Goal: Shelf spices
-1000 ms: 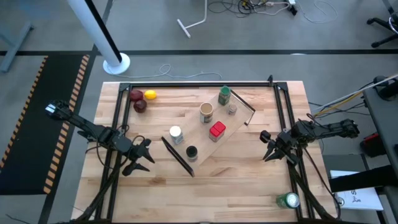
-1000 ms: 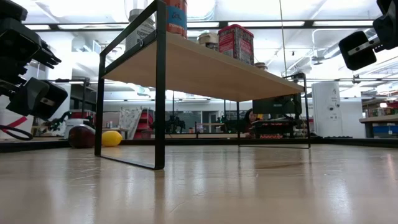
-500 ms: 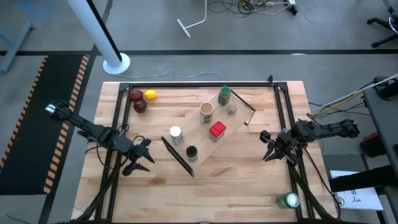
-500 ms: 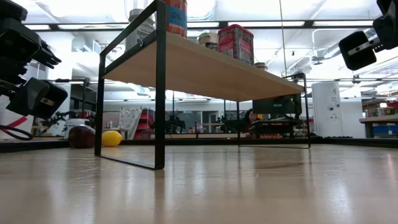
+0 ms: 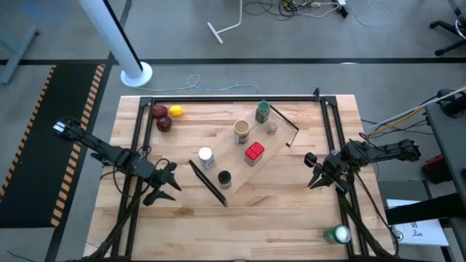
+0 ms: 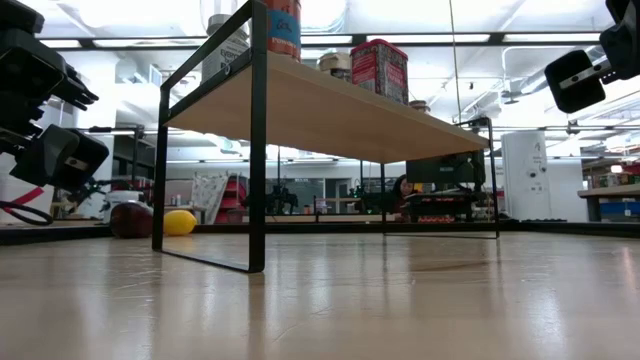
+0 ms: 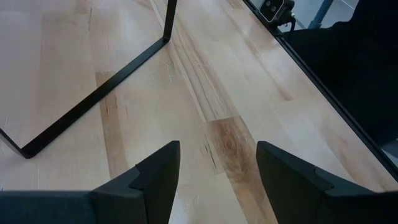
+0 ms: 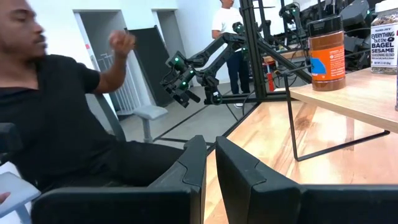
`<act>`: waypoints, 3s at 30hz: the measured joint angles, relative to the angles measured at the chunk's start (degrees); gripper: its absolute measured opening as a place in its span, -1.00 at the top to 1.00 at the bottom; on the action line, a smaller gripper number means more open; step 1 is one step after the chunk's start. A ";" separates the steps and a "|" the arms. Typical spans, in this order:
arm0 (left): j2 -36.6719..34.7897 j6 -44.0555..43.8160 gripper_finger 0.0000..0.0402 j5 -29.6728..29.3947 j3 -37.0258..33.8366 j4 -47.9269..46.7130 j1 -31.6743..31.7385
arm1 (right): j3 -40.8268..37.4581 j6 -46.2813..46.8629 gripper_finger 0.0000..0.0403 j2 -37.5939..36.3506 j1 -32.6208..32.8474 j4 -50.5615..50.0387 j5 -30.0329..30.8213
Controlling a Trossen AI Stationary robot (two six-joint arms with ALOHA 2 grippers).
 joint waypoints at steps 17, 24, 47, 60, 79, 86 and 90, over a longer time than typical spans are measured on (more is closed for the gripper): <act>0.00 0.00 0.00 0.02 -0.02 0.02 0.00 | 0.00 0.00 0.91 0.00 0.02 0.02 0.00; 0.02 6.08 0.00 -1.60 -0.02 0.08 0.02 | 0.00 0.00 0.91 0.02 0.02 0.04 0.00; 0.02 -7.78 0.00 -14.75 0.00 7.76 0.04 | 0.00 0.00 0.91 0.00 0.00 0.04 0.02; 0.01 -18.49 0.00 -22.64 0.00 16.35 0.04 | 0.00 0.51 0.91 0.01 0.00 0.11 5.32; 0.02 -40.32 0.00 -7.33 0.00 32.61 -0.06 | 0.00 12.17 0.91 0.01 0.00 4.49 7.02; 0.35 -28.24 0.00 -5.53 7.37 33.58 -0.05 | 1.75 16.71 0.91 0.04 0.02 9.00 7.12; 3.52 -16.43 0.00 -8.91 19.60 19.68 -0.04 | 4.19 16.09 0.91 0.74 0.02 8.86 7.10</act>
